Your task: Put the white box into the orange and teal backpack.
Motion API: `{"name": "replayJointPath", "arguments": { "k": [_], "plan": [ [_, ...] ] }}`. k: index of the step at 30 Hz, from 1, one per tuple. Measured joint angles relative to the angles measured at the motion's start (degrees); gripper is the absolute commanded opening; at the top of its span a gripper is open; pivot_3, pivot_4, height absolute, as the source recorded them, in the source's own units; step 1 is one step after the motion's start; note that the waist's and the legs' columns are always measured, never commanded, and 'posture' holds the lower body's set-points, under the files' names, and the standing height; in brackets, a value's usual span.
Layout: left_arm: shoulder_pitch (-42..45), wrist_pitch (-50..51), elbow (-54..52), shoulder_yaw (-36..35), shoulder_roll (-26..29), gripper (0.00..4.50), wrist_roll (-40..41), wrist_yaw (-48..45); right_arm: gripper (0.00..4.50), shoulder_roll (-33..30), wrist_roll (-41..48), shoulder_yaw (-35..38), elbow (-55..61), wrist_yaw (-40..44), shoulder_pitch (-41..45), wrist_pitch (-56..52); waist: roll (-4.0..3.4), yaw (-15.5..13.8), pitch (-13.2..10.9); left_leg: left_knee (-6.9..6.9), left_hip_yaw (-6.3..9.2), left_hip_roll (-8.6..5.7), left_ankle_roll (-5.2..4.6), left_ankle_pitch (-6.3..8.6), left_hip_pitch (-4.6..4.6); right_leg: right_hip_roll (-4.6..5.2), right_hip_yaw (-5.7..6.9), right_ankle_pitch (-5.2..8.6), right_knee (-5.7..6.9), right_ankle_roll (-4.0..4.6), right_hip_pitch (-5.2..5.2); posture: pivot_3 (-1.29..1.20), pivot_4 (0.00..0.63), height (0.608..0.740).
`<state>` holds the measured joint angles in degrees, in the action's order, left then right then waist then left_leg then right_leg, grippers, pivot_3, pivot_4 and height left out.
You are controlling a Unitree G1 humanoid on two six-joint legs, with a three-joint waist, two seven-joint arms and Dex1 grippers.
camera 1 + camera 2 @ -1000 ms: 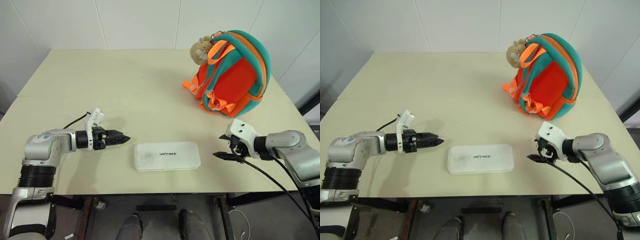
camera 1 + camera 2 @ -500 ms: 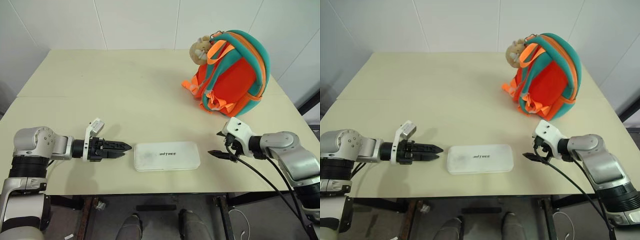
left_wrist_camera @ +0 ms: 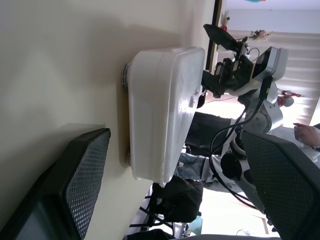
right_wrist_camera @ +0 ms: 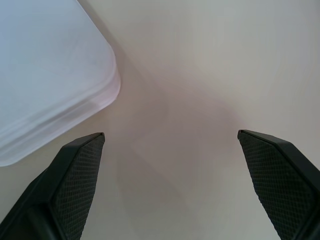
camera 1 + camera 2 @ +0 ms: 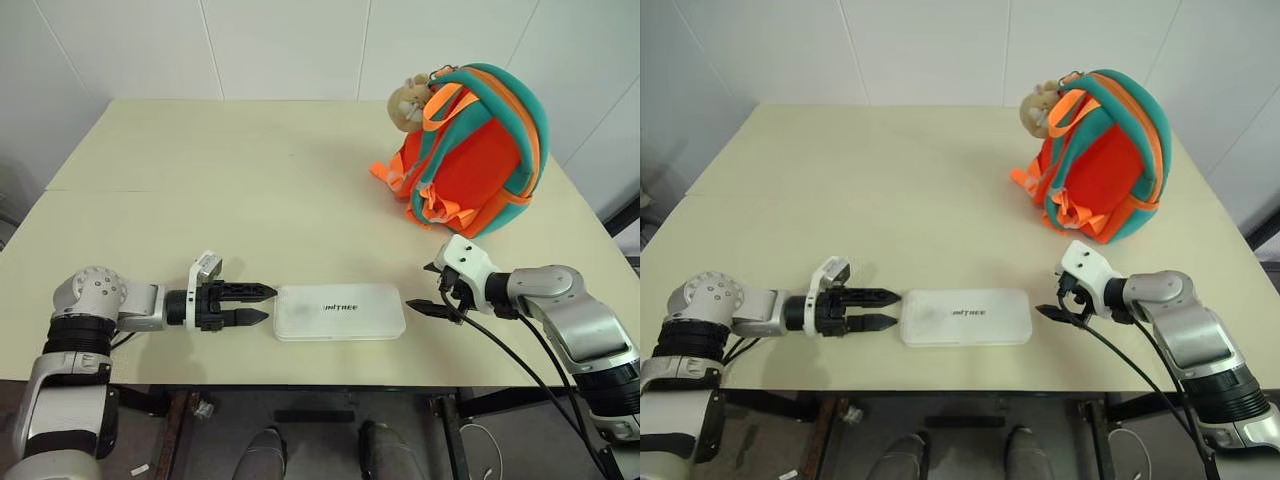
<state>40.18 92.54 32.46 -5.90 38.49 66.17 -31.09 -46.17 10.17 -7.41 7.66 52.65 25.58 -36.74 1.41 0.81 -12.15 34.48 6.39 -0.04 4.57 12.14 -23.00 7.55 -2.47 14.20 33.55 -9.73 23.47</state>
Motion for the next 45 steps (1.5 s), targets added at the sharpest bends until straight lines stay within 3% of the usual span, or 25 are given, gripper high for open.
{"name": "replayJointPath", "arguments": {
  "k": [8,18,21,27,30,37,45],
  "plan": [
    [0.12,-0.39,-0.51,-2.61,-4.16,4.46,1.04,5.42,4.5,0.9,0.0,-1.13,0.01,-0.32,0.48,-0.77,-0.11,-0.62,0.07,0.51,0.0,-0.03,0.0,0.0,-0.01,0.01,-0.02,0.2,-0.15,0.69,-0.27,0.0,0.15,0.74],
    [-0.01,-0.4,-4.78,-3.41,-7.52,4.46,0.24,8.65,4.5,1.86,-0.03,-1.26,0.02,-0.83,1.06,-0.76,-0.09,-0.71,0.08,0.54,0.0,-0.04,0.0,0.0,0.01,0.02,-0.01,0.19,-0.18,0.69,-0.35,0.0,0.15,0.74],
    [-0.1,-0.6,-5.5,-5.83,-9.92,3.92,-1.79,10.14,4.5,1.85,-0.06,-1.26,0.02,-0.85,1.06,-0.73,-0.09,-0.72,0.09,0.56,0.0,-0.04,0.0,0.0,0.03,0.02,-0.01,0.18,-0.2,0.68,-0.39,0.0,0.15,0.74],
    [-0.7,-0.62,-7.03,-7.78,-12.09,2.02,-5.56,11.57,4.5,1.81,-0.15,-1.26,0.01,-0.86,1.05,-0.66,-0.08,-0.5,0.09,0.55,0.0,-0.04,0.01,0.0,0.02,0.01,-0.01,0.17,-0.27,0.68,-0.39,0.0,0.15,0.74],
    [-1.03,-0.51,-7.49,-9.25,-12.64,1.52,-4.76,10.13,4.5,1.52,-0.78,-1.23,0.0,-0.91,1.04,-0.67,-0.06,-0.54,0.08,0.54,0.0,-0.03,0.01,0.03,-0.06,0.0,0.0,0.17,-0.35,0.69,-0.35,0.0,0.15,0.74],
    [-0.97,-0.52,-9.16,-9.34,-12.58,1.31,-4.49,7.63,4.5,2.17,0.01,1.01,-1.03,-2.2,1.48,-0.7,-0.05,-0.53,0.08,0.5,0.0,-0.03,-0.01,0.08,-0.12,0.01,0.01,0.15,-0.54,0.66,-0.35,0.0,0.15,0.74],
    [-0.3,-0.12,-9.02,-12.25,-12.68,1.29,-3.41,6.51,4.5,10.08,4.17,11.83,-7.59,-11.04,9.12,-1.45,-0.03,-0.44,0.06,0.3,0.0,-0.01,-0.02,0.08,-0.26,0.0,0.0,0.13,-0.51,0.62,-0.09,0.0,0.15,0.74]
  ]
}}
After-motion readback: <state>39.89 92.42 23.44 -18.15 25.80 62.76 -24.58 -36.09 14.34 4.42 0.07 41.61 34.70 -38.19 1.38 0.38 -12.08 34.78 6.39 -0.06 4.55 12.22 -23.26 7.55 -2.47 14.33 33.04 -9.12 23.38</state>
